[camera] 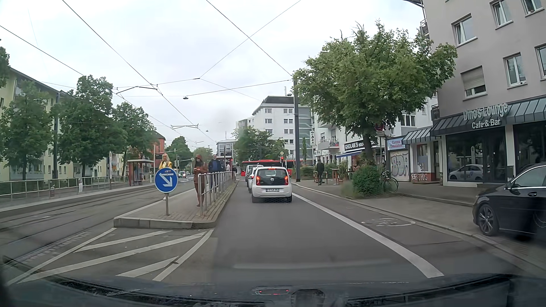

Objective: Follow the waypoints while adhering to traffic rules and regulations

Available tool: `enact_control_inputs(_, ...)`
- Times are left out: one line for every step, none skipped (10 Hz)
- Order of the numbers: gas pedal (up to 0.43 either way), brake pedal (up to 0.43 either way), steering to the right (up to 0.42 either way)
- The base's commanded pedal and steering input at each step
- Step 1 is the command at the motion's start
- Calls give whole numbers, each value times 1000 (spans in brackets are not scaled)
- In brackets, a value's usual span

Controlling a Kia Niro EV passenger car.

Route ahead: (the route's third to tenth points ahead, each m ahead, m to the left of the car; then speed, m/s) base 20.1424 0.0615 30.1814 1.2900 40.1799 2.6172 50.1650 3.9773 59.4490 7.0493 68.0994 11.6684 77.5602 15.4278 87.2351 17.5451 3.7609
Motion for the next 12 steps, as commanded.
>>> enact_control_inputs(0,110,23)
enact_control_inputs(0,110,23)
enact_control_inputs(0,110,22)
enact_control_inputs(0,110,21)
enact_control_inputs(0,110,18)
enact_control_inputs(0,110,15)
enact_control_inputs(0,110,13)
enact_control_inputs(0,110,12)
enact_control_inputs(0,110,9)
enact_control_inputs(0,110,6)
enact_control_inputs(0,110,4)
enact_control_inputs(0,116,0)
